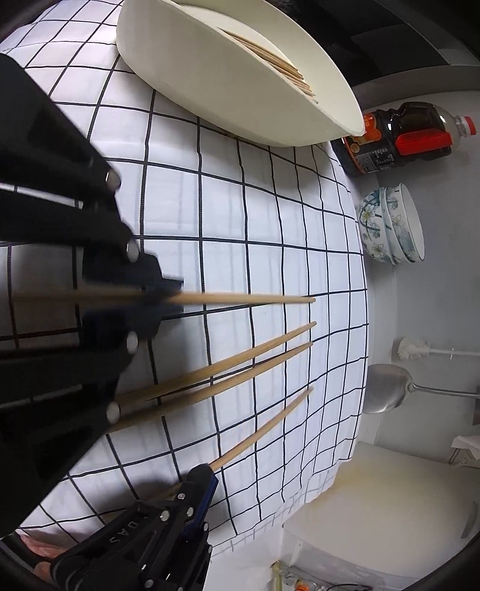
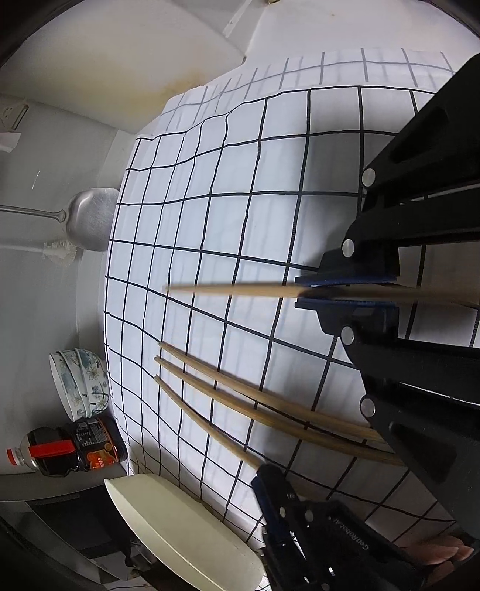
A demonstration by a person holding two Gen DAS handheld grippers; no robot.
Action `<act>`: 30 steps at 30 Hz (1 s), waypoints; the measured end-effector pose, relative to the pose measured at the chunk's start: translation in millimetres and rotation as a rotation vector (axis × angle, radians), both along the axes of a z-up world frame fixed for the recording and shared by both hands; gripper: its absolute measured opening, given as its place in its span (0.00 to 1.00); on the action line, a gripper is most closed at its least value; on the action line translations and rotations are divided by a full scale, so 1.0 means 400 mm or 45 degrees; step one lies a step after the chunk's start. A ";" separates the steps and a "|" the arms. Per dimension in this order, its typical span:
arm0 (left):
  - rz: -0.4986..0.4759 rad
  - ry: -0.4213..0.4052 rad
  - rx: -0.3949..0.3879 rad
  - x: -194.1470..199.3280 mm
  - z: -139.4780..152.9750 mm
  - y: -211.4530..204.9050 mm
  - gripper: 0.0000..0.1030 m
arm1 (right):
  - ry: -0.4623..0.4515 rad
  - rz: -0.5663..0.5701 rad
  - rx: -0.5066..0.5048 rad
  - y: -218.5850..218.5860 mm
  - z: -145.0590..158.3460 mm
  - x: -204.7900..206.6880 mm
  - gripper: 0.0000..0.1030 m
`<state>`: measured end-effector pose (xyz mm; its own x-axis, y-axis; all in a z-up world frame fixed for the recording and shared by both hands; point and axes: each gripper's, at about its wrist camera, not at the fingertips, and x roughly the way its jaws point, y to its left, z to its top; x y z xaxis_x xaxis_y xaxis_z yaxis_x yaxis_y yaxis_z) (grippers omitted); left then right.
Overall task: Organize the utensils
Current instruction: 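Close the left tool on a chopstick while the right tool closes on another, then carry the left tool's chopstick into the basin while the right tool carries its own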
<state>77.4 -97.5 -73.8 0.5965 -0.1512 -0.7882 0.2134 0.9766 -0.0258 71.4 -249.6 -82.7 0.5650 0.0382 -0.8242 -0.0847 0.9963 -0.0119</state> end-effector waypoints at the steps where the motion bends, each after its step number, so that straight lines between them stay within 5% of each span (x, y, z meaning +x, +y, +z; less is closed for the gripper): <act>1: -0.008 0.007 -0.015 0.000 0.001 0.004 0.07 | 0.002 -0.005 0.015 -0.003 0.001 0.001 0.06; 15: -0.087 -0.106 -0.185 -0.071 0.152 0.142 0.07 | -0.155 -0.026 0.181 0.028 0.121 -0.029 0.06; 24: -0.028 -0.228 -0.240 -0.057 0.259 0.360 0.07 | -0.263 0.076 0.309 0.240 0.237 0.005 0.06; 30: -0.011 -0.219 -0.317 0.000 0.281 0.494 0.17 | -0.260 0.188 0.309 0.424 0.271 0.076 0.06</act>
